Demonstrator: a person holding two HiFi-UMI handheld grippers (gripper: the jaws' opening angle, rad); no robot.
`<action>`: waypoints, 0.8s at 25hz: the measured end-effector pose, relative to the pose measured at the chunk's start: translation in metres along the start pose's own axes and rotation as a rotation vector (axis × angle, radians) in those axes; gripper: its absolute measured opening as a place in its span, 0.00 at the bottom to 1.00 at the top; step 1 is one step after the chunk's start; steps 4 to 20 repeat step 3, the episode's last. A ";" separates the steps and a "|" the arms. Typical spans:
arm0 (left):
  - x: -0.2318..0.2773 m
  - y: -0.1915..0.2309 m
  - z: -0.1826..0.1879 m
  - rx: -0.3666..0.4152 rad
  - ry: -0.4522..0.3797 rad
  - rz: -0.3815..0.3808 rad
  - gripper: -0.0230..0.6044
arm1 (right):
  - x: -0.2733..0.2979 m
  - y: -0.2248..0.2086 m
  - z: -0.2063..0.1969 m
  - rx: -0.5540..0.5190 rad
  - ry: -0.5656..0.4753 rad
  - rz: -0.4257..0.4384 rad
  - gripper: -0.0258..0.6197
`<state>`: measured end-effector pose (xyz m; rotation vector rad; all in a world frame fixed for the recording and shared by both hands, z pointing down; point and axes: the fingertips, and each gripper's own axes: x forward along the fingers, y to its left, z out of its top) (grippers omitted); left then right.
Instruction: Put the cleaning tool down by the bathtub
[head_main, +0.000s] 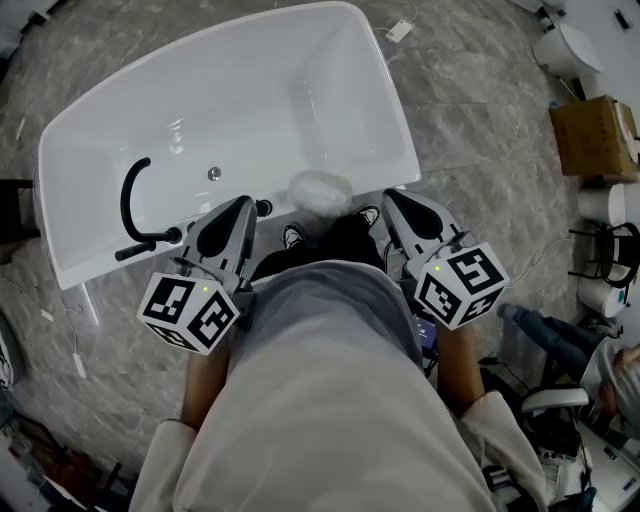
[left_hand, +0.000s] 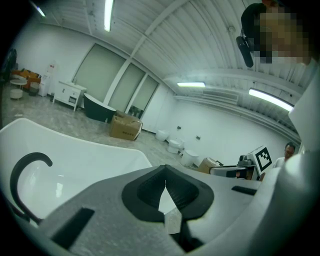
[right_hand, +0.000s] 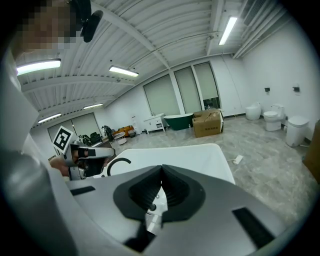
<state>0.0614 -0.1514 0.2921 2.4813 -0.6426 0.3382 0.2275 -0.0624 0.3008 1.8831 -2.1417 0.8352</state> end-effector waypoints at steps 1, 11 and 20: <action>0.001 -0.001 0.000 0.003 0.002 -0.001 0.04 | 0.000 0.000 0.000 -0.001 0.002 0.000 0.06; 0.004 -0.003 0.000 0.008 0.006 -0.004 0.04 | 0.000 -0.001 -0.001 0.000 0.003 -0.001 0.06; 0.004 -0.003 0.000 0.008 0.006 -0.004 0.04 | 0.000 -0.001 -0.001 0.000 0.003 -0.001 0.06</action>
